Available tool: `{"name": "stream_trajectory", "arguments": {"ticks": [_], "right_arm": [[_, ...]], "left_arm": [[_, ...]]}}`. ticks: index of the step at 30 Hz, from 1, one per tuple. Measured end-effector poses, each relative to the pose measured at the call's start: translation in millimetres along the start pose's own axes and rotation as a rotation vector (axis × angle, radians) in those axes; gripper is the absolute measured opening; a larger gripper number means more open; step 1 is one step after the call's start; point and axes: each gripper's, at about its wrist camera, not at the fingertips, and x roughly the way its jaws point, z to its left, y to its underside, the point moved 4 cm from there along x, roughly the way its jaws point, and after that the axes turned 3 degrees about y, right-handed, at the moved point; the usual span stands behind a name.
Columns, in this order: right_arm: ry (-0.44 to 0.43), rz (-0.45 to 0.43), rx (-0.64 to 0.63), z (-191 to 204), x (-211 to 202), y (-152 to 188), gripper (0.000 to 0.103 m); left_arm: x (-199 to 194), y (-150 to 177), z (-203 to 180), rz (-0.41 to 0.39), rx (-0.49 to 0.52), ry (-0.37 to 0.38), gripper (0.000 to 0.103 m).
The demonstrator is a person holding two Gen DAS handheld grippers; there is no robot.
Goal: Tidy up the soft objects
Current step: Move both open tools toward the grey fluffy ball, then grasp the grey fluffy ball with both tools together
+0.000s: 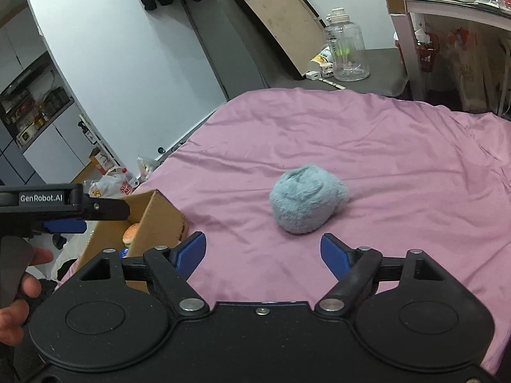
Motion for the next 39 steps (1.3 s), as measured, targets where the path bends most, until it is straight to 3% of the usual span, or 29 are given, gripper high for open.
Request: {"name": "stream_trajectory", "arguments": {"ticks": [18,23,33,39], "right_arm": [[-0.013,0.017,0.041,-59,31,-17,0.076],[-0.03,0.054,0.048,-70,47,-20,0.067],[-0.044,0.129,0.094,-89,75,-30,0.061],[-0.092,0.139,0.151,-87,82,-37,0.059]], "left_arm": [[51,4,-54,0.009,0.034,-0.011,0.102],[67,2,-60,0.005,0.022,-0.004,0.101],[108,-3,-66,0.014,-0.062,0.036,0.099],[123,-10,-79,0.005,-0.054,0.045,0.095]]}}
